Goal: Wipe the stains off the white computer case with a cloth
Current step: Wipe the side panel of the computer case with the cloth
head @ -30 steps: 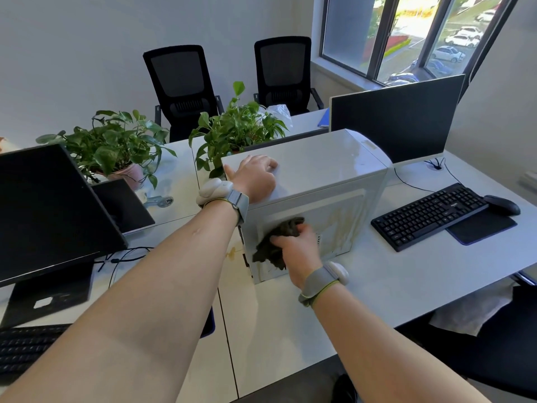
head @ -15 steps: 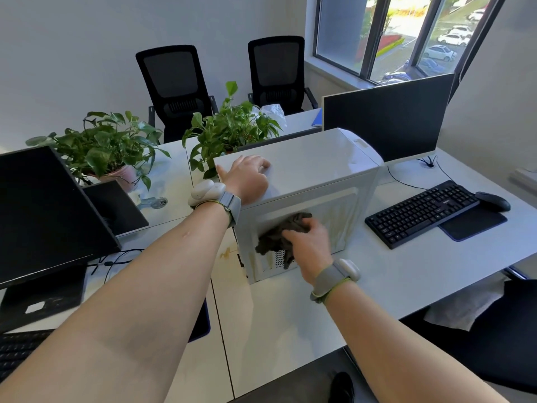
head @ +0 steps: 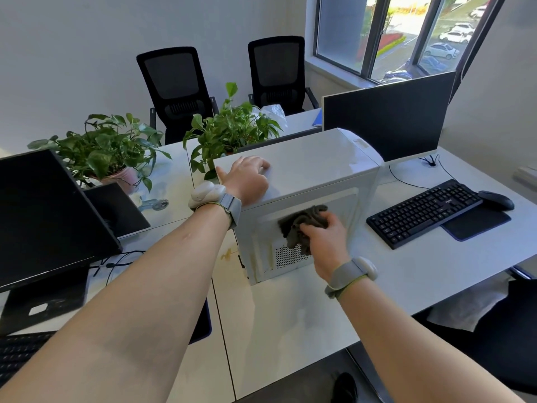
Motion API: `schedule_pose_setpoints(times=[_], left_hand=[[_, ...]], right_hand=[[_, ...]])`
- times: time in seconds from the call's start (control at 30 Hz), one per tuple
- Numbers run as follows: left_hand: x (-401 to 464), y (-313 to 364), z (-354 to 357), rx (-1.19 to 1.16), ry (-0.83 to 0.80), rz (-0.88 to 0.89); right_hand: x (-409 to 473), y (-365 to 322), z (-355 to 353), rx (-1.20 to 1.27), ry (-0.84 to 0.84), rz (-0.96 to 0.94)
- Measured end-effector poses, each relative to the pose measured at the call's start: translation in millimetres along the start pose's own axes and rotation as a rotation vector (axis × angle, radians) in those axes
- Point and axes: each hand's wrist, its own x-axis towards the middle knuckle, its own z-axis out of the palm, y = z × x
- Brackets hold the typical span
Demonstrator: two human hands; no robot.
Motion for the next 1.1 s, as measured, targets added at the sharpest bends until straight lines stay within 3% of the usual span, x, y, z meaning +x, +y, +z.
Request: schedule_pose_setpoints(times=[0.07,0.13,0.2,0.33,0.47,0.5,0.6,0.67,0.9,1.0,1.1], left_hand=[[-0.9,0.2,0.3,0.002,-0.007,0.003],[-2.0,0.7,-0.3,0.006,-0.007,0.006],[-3.1,1.5,-1.0,0.012,-0.005,0.009],[-3.3,2.6,-1.2,0.014,-0.003,0.002],[-3.1,2.5,-0.8,0.015,-0.006,0.002],[-3.4,2.4,-1.1,0.014,-0.009,0.005],[-3.4,2.4,-1.4,0.017,-0.011,0.01],[-3.5,2.0,-1.4,0.016,-0.014,0.005],[-3.3,1.4,-1.5,0.019,-0.019,0.0],[-4.9,-1.3,-4.2,-0.026,-0.054,0.009],[-2.6,-3.8,-5.3,-0.045,-0.089,0.001]], right_hand=[[-1.7,-3.1,-10.6,0.036,0.067,-0.039],[4.2,-20.5,-21.9,0.103,0.311,-0.082],[15.9,-35.9,-28.3,0.178,0.424,-0.098],[7.8,-41.2,-1.6,0.025,0.313,-0.08],[-18.9,-7.0,20.2,-0.061,-0.039,0.039],[-21.3,-0.2,18.4,-0.042,-0.049,0.059],[-18.6,0.0,13.6,0.083,0.216,0.027],[-22.1,-5.4,24.2,0.113,0.267,-0.003],[-69.3,16.1,83.5,-0.07,-0.229,0.088],[-70.8,11.1,66.2,-0.028,-0.257,0.125],[-56.5,-1.9,29.1,0.068,-0.149,0.151]])
